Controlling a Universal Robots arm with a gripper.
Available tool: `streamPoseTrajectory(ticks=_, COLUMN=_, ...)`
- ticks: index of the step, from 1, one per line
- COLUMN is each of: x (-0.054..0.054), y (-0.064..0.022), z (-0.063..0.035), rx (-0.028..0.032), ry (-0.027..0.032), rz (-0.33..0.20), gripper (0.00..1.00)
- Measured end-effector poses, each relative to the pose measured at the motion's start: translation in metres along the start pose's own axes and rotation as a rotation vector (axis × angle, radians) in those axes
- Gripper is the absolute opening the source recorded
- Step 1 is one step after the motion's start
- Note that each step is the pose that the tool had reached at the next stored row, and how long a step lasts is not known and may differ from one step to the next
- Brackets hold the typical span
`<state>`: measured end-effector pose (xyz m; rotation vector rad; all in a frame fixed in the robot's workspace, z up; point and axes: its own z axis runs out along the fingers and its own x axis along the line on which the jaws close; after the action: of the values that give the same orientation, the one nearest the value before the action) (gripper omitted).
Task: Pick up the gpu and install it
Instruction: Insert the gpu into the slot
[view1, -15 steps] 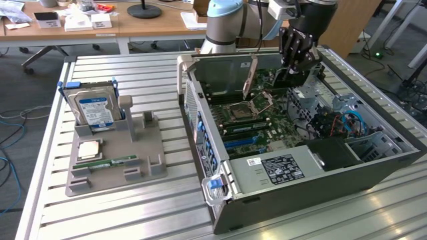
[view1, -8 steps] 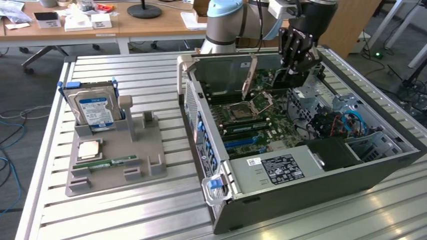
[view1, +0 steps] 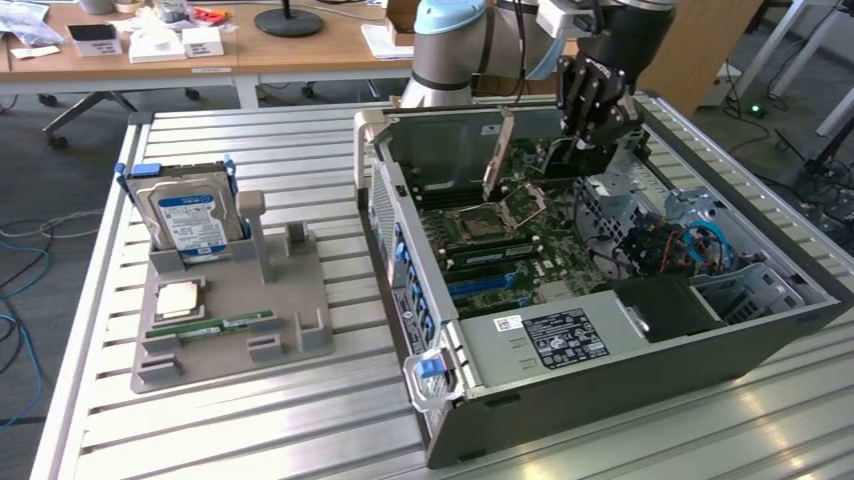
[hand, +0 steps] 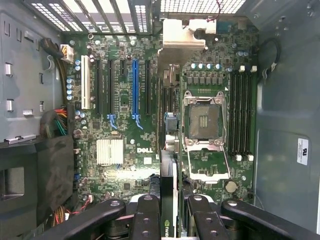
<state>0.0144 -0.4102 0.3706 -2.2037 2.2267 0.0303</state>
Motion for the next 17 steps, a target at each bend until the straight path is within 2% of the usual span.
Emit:
streamPoseTrajectory(ticks=5, x=0.0001, y=0.0002, z=0.0, rx=0.0012, ry=0.0003, rz=0.0, gripper=0.26)
streamPoseTrajectory(ticks=11, x=0.0001, y=0.0034, z=0.001, rx=0.0115, ry=-0.001, rz=0.0, gripper=0.26)
streamPoseTrajectory(ticks=17, x=0.0001, y=0.0034, z=0.0011, rx=0.0116, ry=-0.0011, rz=0.0, gripper=0.26)
